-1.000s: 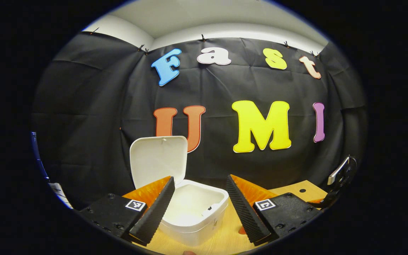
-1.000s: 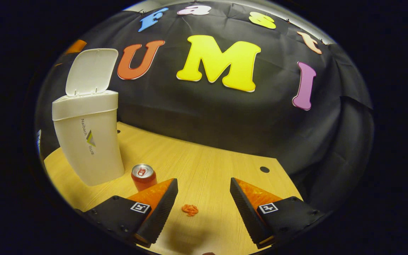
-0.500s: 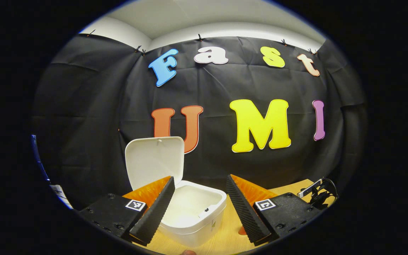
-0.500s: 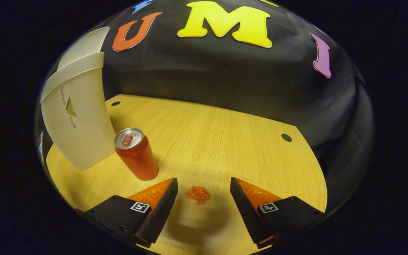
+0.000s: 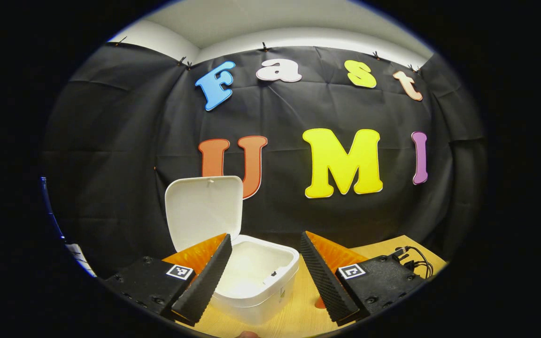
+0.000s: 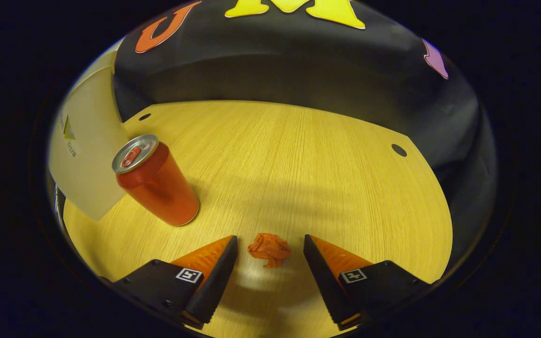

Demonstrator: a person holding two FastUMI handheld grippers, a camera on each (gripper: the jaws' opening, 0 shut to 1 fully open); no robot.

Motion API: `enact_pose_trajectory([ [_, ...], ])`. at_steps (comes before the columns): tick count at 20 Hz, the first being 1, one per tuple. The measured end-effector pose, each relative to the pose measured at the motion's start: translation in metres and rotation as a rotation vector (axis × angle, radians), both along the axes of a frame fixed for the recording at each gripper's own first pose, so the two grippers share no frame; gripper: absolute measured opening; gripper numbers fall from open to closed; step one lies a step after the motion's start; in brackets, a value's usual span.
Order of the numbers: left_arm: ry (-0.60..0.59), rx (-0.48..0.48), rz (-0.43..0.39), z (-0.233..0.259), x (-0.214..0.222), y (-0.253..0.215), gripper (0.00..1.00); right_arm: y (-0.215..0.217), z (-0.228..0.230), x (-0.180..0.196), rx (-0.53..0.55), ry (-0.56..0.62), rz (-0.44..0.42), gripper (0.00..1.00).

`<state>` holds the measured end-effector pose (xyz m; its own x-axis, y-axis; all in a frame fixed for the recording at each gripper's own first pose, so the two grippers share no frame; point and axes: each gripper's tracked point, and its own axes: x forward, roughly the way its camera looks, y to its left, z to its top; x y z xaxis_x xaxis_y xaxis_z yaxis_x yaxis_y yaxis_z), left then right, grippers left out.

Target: Press the lid of the desktop garbage bin to open it, pick up the crumpled paper on the desktop and throw it into the bin, then pick up the pop can on the desktop and drop it into the bin, and finally close the garbage bin lid.

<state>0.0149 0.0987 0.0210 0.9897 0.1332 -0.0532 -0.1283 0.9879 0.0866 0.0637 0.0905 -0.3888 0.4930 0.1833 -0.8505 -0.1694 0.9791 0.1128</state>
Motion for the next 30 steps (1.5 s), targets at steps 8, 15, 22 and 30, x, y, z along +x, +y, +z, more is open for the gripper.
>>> enact_pose_trajectory([
  [8,0.009,-0.003,0.004,-0.002,-0.001,0.003,0.96,-0.006,-0.004,-0.003,-0.004,0.031,-0.030,0.43],
  [15,0.023,-0.023,0.007,-0.008,-0.003,0.003,0.96,-0.007,0.027,-0.002,0.046,-0.021,-0.057,0.24],
  [22,0.029,-0.047,0.020,-0.010,-0.006,0.002,0.96,0.025,0.129,0.012,0.219,-0.208,-0.043,0.22],
  [30,0.018,-0.023,0.047,-0.004,-0.020,0.016,0.96,0.074,0.242,0.034,0.246,-0.498,0.101,0.23],
])
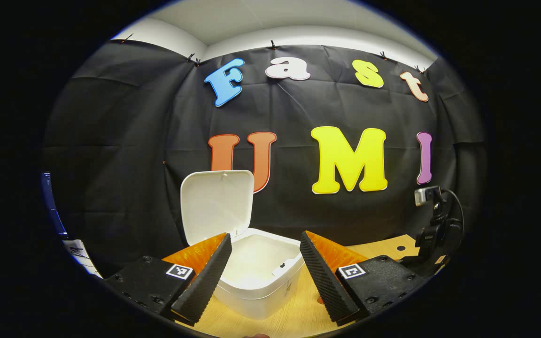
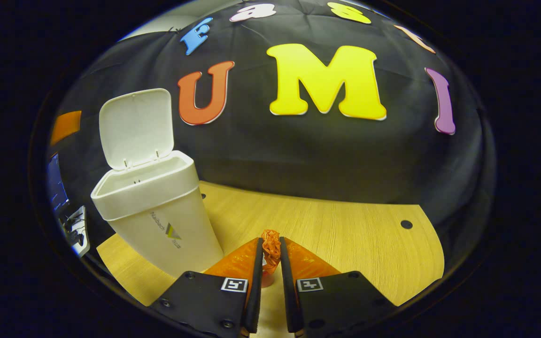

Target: Press the lid of the desktop garbage bin to open it, pick up the crumpled paper on the desktop and throw it into the bin, then pick up the pop can on the desktop and drop it into the bin, and finally close the garbage bin lid.

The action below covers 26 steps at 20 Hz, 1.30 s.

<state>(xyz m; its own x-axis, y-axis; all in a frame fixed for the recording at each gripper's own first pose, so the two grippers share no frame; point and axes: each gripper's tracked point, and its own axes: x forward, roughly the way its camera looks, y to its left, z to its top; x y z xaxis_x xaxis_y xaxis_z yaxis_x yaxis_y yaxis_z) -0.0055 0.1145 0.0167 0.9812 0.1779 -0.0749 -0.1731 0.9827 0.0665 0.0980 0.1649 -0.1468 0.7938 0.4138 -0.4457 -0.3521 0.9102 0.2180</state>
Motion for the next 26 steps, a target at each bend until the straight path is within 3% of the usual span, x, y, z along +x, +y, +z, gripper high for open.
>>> enact_pose_trajectory([
  [11,-0.011,0.008,0.053,0.006,-0.010,0.024,0.96,0.074,0.093,0.019,0.070,-0.205,0.139,0.23],
  [16,-0.014,0.009,0.070,0.007,-0.011,0.031,0.96,0.119,0.125,0.018,0.123,-0.289,0.270,0.23],
  [20,-0.013,0.019,0.081,0.009,-0.011,0.035,0.96,0.154,0.125,0.021,0.159,-0.281,0.349,0.23],
  [25,-0.008,0.032,0.110,0.011,-0.011,0.048,0.96,0.176,0.111,0.025,0.148,-0.252,0.377,0.21],
  [26,-0.006,0.032,0.116,0.011,-0.012,0.051,0.96,0.180,0.110,0.026,0.147,-0.251,0.380,0.28],
])
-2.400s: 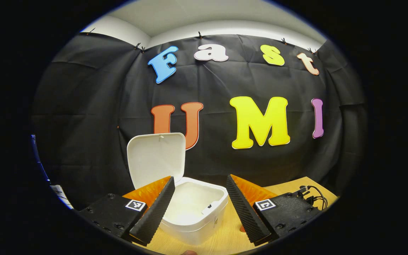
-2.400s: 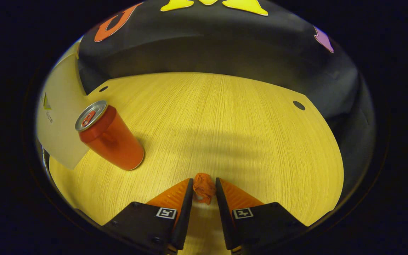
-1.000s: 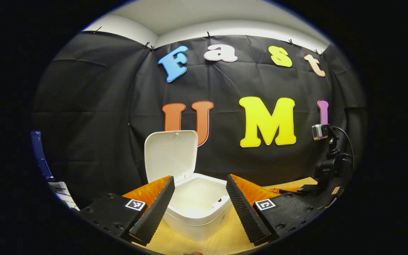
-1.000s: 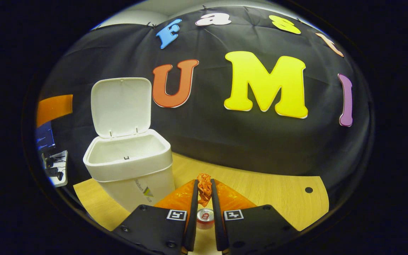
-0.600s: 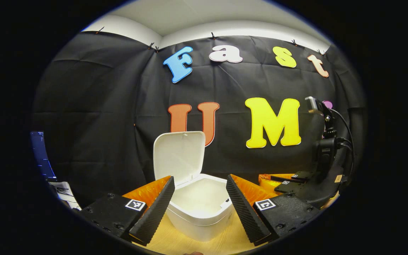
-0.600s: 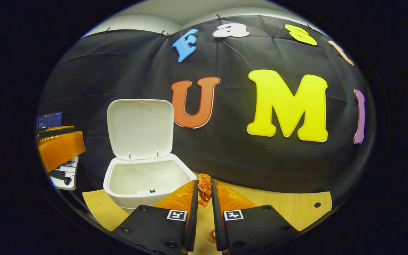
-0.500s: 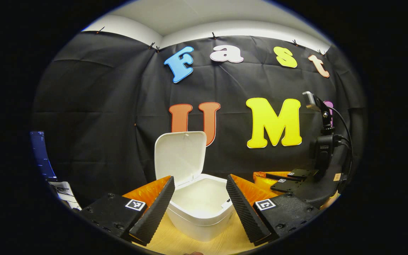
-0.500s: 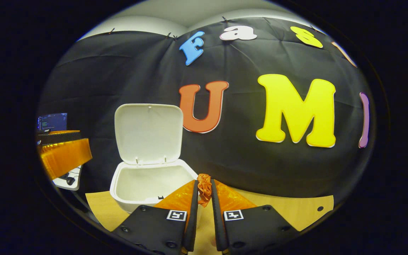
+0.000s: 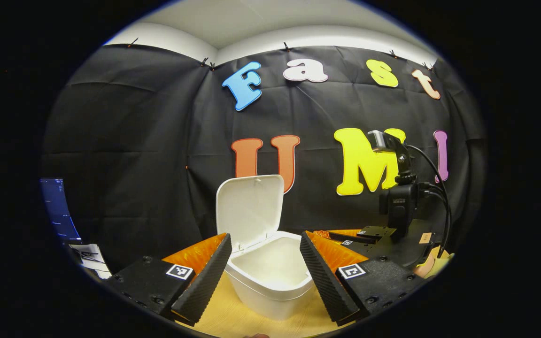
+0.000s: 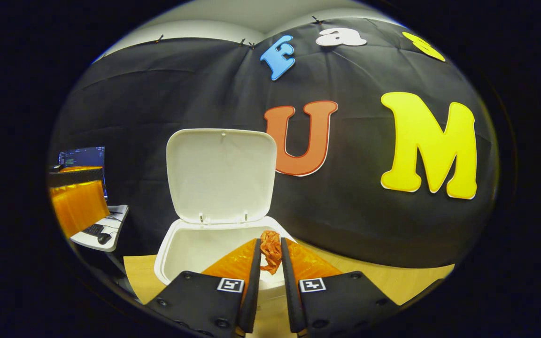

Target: Press the lid of the desktop garbage bin to open it, pick up the crumpled paper on the desktop and throw it into the bin, then pick up the pop can on the desktop and drop it into the bin, and finally close the garbage bin lid.

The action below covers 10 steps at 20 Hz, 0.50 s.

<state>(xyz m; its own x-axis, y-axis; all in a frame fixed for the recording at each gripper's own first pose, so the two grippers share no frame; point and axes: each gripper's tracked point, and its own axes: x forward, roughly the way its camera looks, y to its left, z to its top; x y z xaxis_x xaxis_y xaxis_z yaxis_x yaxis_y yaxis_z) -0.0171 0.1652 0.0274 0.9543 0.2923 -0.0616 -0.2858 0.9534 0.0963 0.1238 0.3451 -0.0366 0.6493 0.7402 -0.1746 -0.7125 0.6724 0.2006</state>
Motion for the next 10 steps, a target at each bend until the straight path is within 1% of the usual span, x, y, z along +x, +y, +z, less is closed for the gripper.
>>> enact_pose_trajectory([
  [2,0.002,-0.002,0.010,-0.002,-0.002,0.004,0.96,0.003,0.000,0.002,0.000,-0.007,0.000,0.29],
  [3,0.003,-0.002,0.014,-0.003,-0.002,0.005,0.96,0.006,0.001,0.002,0.002,-0.009,0.002,0.32],
  [4,0.004,-0.002,0.017,-0.002,-0.002,0.006,0.96,0.009,0.001,0.000,0.005,-0.008,0.009,0.33],
  [6,0.007,-0.002,0.020,-0.003,-0.002,0.008,0.96,0.012,-0.001,-0.002,0.008,-0.004,0.018,0.43],
  [7,0.006,-0.002,0.020,-0.003,-0.002,0.008,0.96,0.012,0.001,-0.002,0.009,-0.006,0.019,0.56],
  [8,0.007,-0.003,0.021,-0.003,-0.002,0.008,0.96,0.013,0.001,-0.003,0.011,-0.010,0.019,0.61],
  [9,0.008,-0.003,0.020,-0.003,-0.001,0.008,0.96,0.012,0.003,-0.003,0.013,-0.013,0.018,0.71],
  [10,0.010,-0.005,0.019,-0.003,-0.001,0.008,0.96,0.011,0.003,-0.004,0.015,-0.015,0.016,0.75],
])
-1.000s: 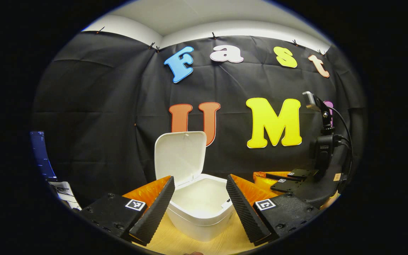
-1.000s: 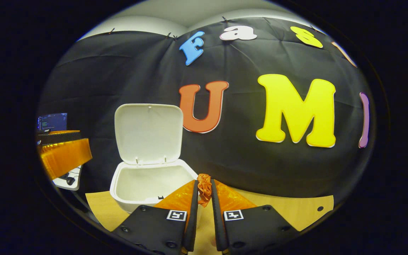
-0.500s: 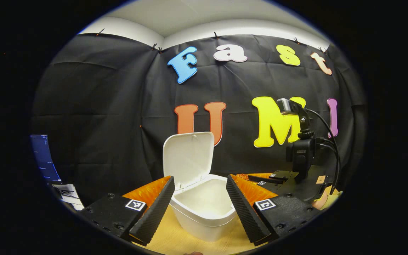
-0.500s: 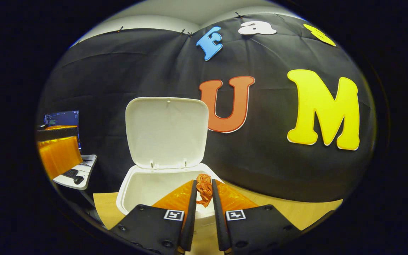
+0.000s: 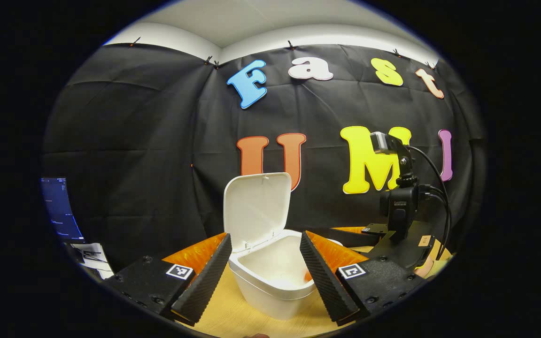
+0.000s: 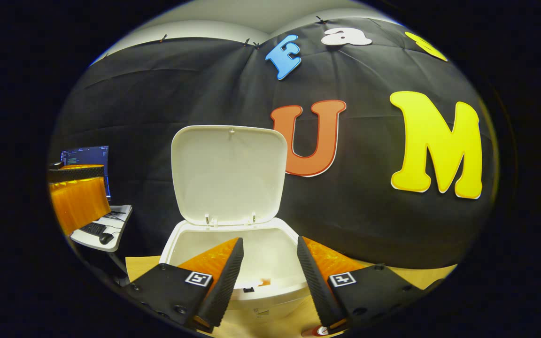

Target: Press the lid of the desktop garbage bin to open it, pick up the crumpled paper on the desktop and throw it into the bin, then pick up the pop can on the desktop and drop it into the bin, and finally close the garbage bin lid.

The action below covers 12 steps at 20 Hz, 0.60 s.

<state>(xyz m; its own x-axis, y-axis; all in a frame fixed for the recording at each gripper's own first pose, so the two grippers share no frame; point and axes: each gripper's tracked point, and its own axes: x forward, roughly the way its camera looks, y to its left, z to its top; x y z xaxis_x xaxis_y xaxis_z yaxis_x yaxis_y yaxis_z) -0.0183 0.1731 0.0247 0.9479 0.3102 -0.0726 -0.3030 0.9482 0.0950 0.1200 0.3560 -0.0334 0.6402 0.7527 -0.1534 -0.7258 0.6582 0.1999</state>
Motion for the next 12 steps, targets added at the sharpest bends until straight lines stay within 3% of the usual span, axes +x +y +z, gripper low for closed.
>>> enact_pose_trajectory([
  [1,0.002,-0.002,-0.001,-0.002,0.000,0.000,0.96,-0.003,0.002,0.000,0.002,-0.002,-0.008,0.83],
  [5,0.004,-0.013,-0.015,-0.004,0.000,-0.003,0.96,-0.024,0.005,-0.006,0.006,0.000,-0.053,0.95],
  [12,0.012,-0.022,-0.086,-0.006,0.002,-0.015,0.96,-0.097,0.025,-0.014,-0.006,-0.048,-0.239,0.94],
])
